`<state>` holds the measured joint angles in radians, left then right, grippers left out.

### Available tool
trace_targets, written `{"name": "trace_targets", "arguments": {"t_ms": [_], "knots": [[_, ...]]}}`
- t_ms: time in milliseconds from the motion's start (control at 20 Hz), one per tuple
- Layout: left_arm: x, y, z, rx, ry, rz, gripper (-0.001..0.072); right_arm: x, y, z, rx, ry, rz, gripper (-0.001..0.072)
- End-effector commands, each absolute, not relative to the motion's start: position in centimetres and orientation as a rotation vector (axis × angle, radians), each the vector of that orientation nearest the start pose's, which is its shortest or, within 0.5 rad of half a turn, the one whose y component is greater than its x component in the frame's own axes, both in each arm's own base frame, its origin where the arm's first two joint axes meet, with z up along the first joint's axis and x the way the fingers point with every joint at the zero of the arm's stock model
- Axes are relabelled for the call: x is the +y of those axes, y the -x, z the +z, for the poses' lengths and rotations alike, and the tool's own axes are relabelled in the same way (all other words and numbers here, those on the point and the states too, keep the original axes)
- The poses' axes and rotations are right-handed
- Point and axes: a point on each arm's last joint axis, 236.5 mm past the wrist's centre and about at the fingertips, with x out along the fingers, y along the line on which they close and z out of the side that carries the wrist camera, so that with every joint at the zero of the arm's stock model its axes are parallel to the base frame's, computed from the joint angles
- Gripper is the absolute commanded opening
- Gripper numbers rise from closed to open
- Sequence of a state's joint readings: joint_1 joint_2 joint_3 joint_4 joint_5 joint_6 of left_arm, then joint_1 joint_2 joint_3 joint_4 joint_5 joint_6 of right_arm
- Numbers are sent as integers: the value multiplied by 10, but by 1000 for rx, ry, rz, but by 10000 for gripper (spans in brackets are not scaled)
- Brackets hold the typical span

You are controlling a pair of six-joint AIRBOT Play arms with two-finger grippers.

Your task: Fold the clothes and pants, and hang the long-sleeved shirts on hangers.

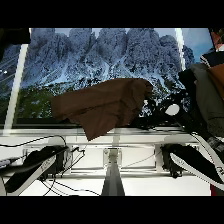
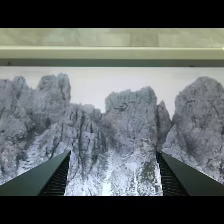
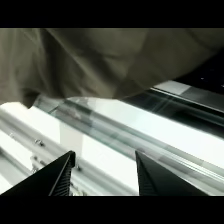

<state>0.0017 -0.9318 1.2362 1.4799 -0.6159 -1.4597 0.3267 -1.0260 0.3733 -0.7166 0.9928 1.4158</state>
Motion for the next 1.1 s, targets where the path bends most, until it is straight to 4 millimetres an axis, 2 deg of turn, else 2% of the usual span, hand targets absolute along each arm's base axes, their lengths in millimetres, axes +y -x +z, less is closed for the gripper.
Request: {"name": "trace_targets", "arguments": {"t_ms": [0,150,200,450,550,600,700,800,950,1000,1050], "knots": [[-12,-435,276,309,-29,-56,612,219,-167,-112,1605,-634,366,445],[-12,-435,276,309,-29,-56,612,227,-175,-120,1622,-757,292,430],[-12,-435,277,308,-29,-56,612,228,-178,-122,1618,-769,280,387],[-12,-435,276,309,-28,-56,612,226,-213,-121,1504,-776,248,359],[-12,-435,276,310,-29,-56,612,226,-223,-121,1482,-775,239,240],[-12,-435,276,309,-29,-56,612,227,-226,-122,1475,-773,237,210],[-12,-435,276,309,-29,-56,612,226,-235,-118,1433,-714,281,14],[-12,-435,276,310,-29,-56,595,232,-251,-104,1361,-599,392,15],[-12,-434,274,318,-29,-57,594,234,-293,-69,1216,-426,475,15],[-12,-433,272,329,-29,-58,538,233,-311,-52,1151,-351,499,15],[-12,-432,268,348,-30,-60,370,232,-332,-30,1080,-297,512,15]]}}
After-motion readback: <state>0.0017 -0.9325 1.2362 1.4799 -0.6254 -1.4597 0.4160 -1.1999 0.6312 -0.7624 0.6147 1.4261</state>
